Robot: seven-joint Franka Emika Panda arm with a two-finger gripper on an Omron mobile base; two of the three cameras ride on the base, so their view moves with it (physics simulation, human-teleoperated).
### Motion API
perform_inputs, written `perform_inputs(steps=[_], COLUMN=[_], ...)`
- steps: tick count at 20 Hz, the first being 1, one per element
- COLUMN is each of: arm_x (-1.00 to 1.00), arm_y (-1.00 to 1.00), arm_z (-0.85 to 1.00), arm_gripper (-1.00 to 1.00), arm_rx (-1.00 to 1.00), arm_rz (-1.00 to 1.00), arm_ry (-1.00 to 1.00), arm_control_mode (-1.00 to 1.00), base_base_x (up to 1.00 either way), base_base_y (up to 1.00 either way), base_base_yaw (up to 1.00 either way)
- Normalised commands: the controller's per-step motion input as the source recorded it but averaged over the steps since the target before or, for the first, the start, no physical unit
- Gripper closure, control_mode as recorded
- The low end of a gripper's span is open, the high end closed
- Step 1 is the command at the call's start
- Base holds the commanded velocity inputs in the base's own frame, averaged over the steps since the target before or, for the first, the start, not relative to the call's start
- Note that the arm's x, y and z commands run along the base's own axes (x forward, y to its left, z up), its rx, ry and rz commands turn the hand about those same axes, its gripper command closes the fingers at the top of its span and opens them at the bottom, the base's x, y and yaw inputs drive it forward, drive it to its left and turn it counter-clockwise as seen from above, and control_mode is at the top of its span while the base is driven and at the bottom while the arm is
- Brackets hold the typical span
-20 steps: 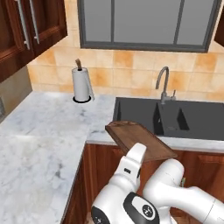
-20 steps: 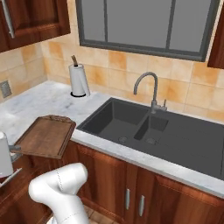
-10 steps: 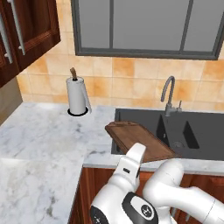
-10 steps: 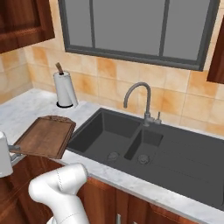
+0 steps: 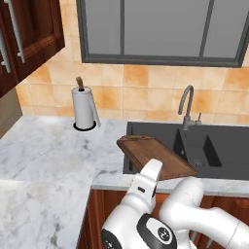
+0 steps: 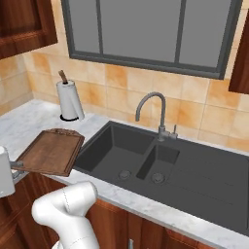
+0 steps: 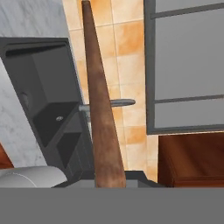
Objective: Move the cutting board and knife to the sink. Then move spray from the shelves to the counter.
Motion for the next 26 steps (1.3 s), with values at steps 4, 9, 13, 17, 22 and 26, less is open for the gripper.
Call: perform_inputs(steps=[4, 9, 13, 17, 22, 26], arm_x=[0.0, 0.0, 0.0, 0.25, 0.48, 0.5], arm_y=[0.0, 0.0, 0.0, 0.0, 0.0, -0.03], arm_z=[0.0, 0.0, 0.0, 0.0, 0.0, -0.02], arm_gripper=[1.0, 1.0, 1.0, 1.0, 1.0, 1.0], arm_rx=[0.0, 0.0, 0.0, 0.0, 0.0, 0.0], arm_rz=[0.0, 0.0, 0.0, -0.04, -0.1, -0.15], arm_ry=[0.0, 0.0, 0.0, 0.0, 0.0, 0.03], arm_control_mode=[1.0, 1.0, 1.0, -1.0, -1.0, -1.0], base_base_x=[0.0, 0.0, 0.01, 0.06, 0.0, 0.0], base_base_y=[0.0, 0.0, 0.0, 0.0, 0.0, 0.0], base_base_yaw=[0.0, 0.0, 0.0, 0.0, 0.0, 0.0])
